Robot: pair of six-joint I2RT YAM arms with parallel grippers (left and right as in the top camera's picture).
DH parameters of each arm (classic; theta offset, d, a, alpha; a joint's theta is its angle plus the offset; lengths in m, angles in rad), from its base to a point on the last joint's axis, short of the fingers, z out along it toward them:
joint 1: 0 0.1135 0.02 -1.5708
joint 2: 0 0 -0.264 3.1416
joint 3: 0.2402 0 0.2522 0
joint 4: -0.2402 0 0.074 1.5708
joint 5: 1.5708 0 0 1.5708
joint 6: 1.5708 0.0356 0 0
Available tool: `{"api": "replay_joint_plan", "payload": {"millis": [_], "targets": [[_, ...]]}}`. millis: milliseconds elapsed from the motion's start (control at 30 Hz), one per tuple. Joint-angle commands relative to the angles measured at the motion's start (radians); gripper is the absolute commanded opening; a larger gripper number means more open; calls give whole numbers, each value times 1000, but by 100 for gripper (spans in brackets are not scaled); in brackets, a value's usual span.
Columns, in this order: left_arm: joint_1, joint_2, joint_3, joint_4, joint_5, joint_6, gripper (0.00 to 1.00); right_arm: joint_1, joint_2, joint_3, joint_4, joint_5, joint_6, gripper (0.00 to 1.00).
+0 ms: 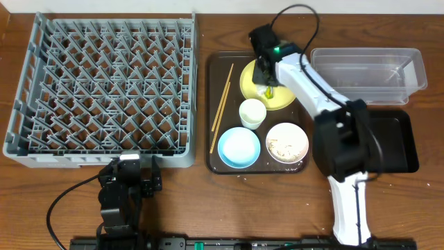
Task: Sort waste into correct bins and load items into the dishwasher
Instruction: 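Grasp the plastic wrapper and snack with the right gripper, lift, then lower the wrapper into the clear plastic bin and release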
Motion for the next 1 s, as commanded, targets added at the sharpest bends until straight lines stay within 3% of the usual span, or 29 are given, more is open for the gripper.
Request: {"api": "replay_joint_plan", "payload": {"millis": [0, 200, 333, 467, 667, 967], "targets": [[4, -3, -1, -20, 10, 14, 97, -11, -189, 47, 5, 18, -27, 1], [4, -3, -1, -20, 10, 14, 97, -93, -301, 47, -45, 32, 84, 1], [4, -3, -1, -20, 10, 14, 97, -177, -295, 39, -143, 117, 296, 2], [4, -3, -1, -20, 10, 14, 97, -256, -267, 8, -230, 171, 600, 2], [4, -3, -1, -20, 10, 14, 97, -333, -203, -32, -216, 180, 794, 1], [4, -3, -1, -20, 10, 14, 97, -385, -104, -58, -157, 170, 853, 2]]}}
